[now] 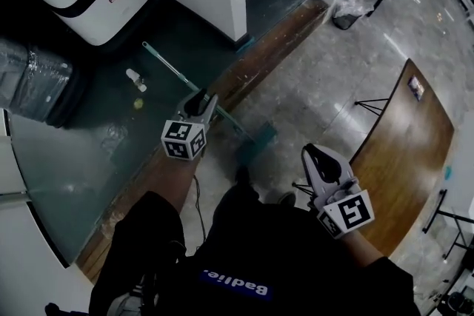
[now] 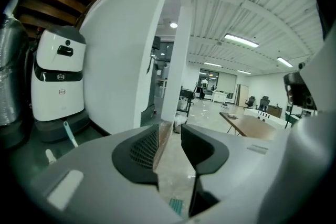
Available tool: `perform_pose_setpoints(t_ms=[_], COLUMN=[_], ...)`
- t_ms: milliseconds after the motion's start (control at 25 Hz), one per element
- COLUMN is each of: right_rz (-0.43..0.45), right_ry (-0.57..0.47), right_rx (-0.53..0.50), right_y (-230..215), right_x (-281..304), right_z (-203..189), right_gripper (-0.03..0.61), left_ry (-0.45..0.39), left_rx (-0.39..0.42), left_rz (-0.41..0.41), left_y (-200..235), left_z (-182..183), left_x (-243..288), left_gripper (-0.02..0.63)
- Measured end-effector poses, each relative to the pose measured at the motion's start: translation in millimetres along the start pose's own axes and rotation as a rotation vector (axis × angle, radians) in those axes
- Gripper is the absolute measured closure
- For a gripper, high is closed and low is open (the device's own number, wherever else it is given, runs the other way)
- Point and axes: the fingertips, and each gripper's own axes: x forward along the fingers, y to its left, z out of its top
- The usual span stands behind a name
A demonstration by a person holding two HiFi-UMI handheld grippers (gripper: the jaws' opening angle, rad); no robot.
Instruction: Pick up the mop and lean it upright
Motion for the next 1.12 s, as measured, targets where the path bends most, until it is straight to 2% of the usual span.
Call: perform_pose_setpoints(t_ms=[320,480,760,960,1120], right_rz=[-0.012,-0.032,-0.014,0.048,0.073], right_ry=[-0.061,-0.102,-0.141,-0.120,-0.107], right_rx=[0.016,0.024,0.041,0.078,0.083], right_y=[-22,-34,-43,-37,-31], right_x=[-83,-121,-175,-191,-200], right_z=[-13,-13,-28,-54,-58], right_gripper=[0.548,0.551,0.554,0.555,0.555], left_ry=[-0.062,-0.084,-0.128,-0.148,-0.136], left_rx=[0.081,0.105,0.111,0.098,0.091], left_rz=[-0.220,-0.272,-0.263,-0.209,-0.182], left_y=[-173,-233,-297,-314,-325], left_z=[38,49,50,41,35], left_x=[-22,-33,-63,-86,-103], left_gripper=[0.471,0.474,0.485,0.492,0.495])
